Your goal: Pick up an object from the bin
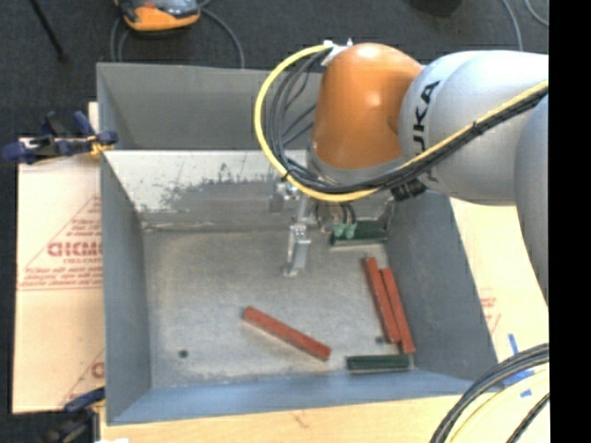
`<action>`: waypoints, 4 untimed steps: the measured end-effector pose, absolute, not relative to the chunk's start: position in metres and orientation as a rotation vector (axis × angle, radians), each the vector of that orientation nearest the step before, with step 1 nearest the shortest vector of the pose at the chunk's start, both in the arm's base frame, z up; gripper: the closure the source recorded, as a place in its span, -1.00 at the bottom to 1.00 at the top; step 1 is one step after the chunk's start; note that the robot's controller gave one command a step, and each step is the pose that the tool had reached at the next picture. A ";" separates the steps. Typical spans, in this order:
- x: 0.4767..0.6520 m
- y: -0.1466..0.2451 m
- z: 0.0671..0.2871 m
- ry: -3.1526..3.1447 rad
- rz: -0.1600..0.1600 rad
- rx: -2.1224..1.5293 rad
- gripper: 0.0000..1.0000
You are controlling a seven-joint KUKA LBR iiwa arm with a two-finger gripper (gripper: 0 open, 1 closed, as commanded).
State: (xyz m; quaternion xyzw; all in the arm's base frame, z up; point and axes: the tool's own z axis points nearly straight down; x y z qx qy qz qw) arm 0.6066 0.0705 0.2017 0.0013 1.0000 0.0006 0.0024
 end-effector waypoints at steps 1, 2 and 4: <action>0.607 0.070 0.202 3.137 0.002 0.004 -1.00; 0.567 0.107 0.155 3.131 0.001 0.038 -1.00; 0.565 0.087 0.091 3.129 0.005 0.220 -1.00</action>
Offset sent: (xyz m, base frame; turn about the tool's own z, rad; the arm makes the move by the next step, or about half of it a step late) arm -0.0781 0.0758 -0.0928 0.0328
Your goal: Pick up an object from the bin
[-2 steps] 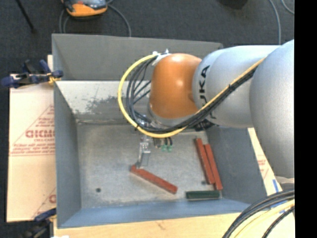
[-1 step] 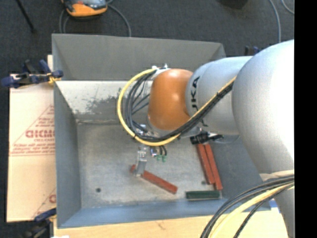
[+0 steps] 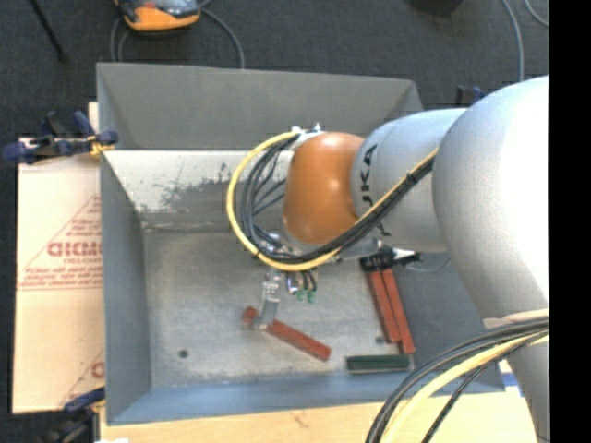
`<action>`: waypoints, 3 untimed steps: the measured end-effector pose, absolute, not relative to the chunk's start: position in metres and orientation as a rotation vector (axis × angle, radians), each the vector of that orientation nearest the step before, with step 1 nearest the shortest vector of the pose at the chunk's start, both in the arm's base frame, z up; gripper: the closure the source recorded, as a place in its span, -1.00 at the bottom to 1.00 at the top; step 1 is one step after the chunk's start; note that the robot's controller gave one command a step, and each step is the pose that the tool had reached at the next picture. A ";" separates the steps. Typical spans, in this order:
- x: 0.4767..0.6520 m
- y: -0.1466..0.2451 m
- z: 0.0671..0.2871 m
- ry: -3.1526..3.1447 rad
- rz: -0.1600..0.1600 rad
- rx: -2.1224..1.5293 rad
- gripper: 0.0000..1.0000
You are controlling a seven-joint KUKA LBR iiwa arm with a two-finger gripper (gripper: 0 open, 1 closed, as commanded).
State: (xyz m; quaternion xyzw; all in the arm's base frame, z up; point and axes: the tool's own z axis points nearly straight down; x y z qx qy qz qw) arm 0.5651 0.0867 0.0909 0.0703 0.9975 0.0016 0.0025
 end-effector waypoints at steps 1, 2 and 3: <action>0.534 0.070 0.118 3.151 -0.004 0.051 -1.00; 0.529 0.067 0.133 3.146 -0.002 -0.014 -1.00; 0.545 0.115 0.159 3.138 0.000 -0.040 -1.00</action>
Offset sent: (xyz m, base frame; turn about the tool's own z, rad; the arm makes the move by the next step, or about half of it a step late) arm -0.0283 -0.0519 -0.0209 -0.2093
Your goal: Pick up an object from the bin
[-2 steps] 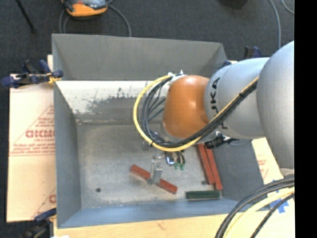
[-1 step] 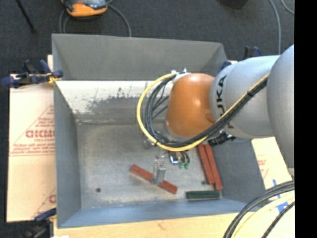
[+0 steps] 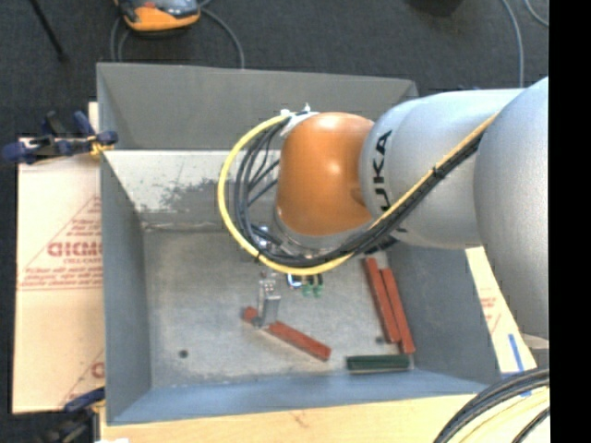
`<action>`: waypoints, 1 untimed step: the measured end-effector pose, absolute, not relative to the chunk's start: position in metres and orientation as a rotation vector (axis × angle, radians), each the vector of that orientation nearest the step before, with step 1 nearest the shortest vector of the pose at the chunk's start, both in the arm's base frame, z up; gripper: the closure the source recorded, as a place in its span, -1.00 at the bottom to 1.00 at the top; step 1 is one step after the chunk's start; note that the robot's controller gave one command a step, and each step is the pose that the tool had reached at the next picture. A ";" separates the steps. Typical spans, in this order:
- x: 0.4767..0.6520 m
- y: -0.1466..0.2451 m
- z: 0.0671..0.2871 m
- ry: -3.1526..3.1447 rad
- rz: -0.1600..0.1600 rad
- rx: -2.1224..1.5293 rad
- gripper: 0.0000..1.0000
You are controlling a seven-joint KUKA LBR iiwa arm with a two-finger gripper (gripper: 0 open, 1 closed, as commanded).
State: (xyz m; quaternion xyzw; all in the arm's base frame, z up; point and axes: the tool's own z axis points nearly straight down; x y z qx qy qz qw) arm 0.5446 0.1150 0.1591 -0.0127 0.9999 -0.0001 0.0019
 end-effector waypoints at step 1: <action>0.514 0.102 0.130 3.133 0.009 0.004 -1.00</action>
Offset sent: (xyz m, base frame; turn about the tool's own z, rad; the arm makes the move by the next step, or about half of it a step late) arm 0.0364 0.0102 -0.0891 0.0654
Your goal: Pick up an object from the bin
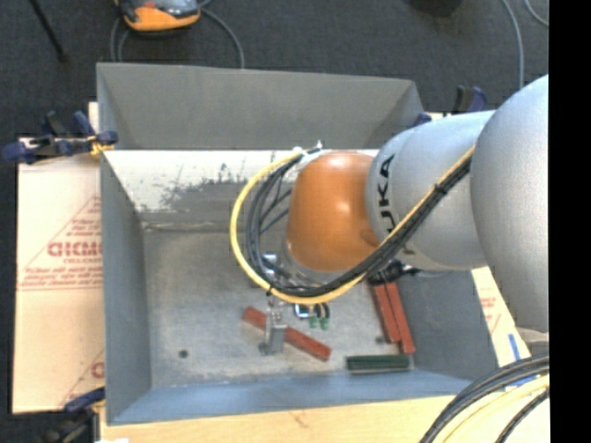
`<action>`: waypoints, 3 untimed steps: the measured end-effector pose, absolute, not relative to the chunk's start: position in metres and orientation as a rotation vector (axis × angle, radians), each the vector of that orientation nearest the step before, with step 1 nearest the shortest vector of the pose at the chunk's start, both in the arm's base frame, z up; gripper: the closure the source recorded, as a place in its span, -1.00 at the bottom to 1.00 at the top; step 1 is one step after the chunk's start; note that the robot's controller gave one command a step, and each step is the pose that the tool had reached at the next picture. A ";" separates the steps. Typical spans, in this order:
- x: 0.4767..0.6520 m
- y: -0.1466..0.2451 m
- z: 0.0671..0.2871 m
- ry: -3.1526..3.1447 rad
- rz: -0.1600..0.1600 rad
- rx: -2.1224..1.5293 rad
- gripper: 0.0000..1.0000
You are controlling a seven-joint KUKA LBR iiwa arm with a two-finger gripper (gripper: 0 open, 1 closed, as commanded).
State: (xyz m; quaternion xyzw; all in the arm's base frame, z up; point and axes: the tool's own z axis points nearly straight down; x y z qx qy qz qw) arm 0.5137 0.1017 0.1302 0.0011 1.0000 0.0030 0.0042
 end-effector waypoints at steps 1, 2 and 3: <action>0.582 0.125 0.071 3.137 0.002 0.062 1.00; 0.582 0.125 0.071 3.137 0.003 0.063 -1.00; 0.582 0.125 0.071 3.137 0.003 0.064 -1.00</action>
Offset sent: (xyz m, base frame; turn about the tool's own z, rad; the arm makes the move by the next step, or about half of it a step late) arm 0.0000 0.0000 0.0000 0.0000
